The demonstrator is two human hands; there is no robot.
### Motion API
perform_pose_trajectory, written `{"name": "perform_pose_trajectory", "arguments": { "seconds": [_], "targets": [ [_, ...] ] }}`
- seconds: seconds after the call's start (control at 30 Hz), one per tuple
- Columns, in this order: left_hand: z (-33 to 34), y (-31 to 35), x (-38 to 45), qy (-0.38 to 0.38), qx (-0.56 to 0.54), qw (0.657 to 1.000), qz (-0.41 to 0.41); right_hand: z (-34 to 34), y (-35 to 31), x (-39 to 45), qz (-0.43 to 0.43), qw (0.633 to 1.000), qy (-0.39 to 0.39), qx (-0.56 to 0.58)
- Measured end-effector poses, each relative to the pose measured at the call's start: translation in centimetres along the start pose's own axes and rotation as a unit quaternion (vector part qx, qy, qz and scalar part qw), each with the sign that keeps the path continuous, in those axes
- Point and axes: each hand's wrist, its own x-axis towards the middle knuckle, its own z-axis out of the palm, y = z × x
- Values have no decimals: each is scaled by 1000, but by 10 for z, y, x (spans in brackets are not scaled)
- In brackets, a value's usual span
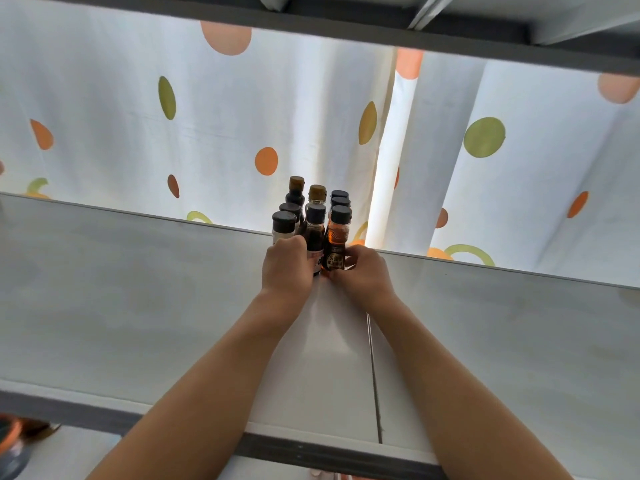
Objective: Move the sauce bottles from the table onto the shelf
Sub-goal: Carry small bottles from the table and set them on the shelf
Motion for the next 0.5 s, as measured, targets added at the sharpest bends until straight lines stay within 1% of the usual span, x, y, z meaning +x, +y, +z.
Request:
{"name": "perform_pose_trajectory", "arguments": {
  "seconds": [0.1,0.37,0.5],
  "targets": [
    [0,-2,3,-4,1,1000,-4,-1,-2,1,21,1000,11,4],
    [-1,-4,3,-19,2,1000,-13,2,-2,-4,26,1000,9,-11],
    [-5,-3,1,-38,12,999,-25,-1,-8,-10,35,999,8,-8]
  ]
}}
